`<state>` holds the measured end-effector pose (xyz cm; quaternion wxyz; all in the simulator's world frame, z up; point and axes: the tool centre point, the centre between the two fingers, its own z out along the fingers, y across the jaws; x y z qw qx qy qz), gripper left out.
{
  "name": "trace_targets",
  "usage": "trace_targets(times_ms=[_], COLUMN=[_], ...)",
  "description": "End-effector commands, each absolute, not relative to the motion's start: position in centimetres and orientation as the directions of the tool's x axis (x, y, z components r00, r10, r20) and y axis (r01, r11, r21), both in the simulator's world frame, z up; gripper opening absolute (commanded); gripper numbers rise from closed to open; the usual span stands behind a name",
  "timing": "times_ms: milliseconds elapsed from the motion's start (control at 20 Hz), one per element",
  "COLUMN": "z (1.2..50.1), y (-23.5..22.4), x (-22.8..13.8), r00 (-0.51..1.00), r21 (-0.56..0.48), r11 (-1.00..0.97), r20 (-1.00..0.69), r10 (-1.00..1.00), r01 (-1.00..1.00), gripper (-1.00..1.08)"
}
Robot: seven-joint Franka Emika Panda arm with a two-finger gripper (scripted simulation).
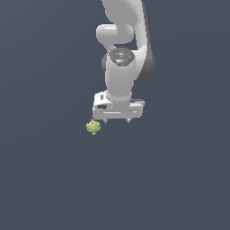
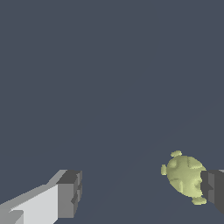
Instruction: Pick up the object and move it to a goal position.
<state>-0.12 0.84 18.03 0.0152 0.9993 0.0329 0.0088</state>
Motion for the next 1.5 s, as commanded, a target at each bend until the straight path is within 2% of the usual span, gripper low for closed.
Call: trace_targets(times_ms=[0, 750, 1050, 1450], z=[18.0, 18.1, 16.0, 11.6], y=[0.8, -0.1, -2.7, -8.6], x=[-0.1, -0.8, -1.6, -4.3], r00=[0.998, 0.999, 0.995, 0.918], r21=[0.031, 0.036, 0.021, 0.002], r11=[-0.997, -0.999, -0.995, -0.918], r20=[0.017, 0.007, 0.006, 0.001], r10=[0.066, 0.039, -0.099, -0.396], r01=[0.065, 0.038, -0.099, -0.396], gripper=[1.00, 1.00, 1.00, 1.00])
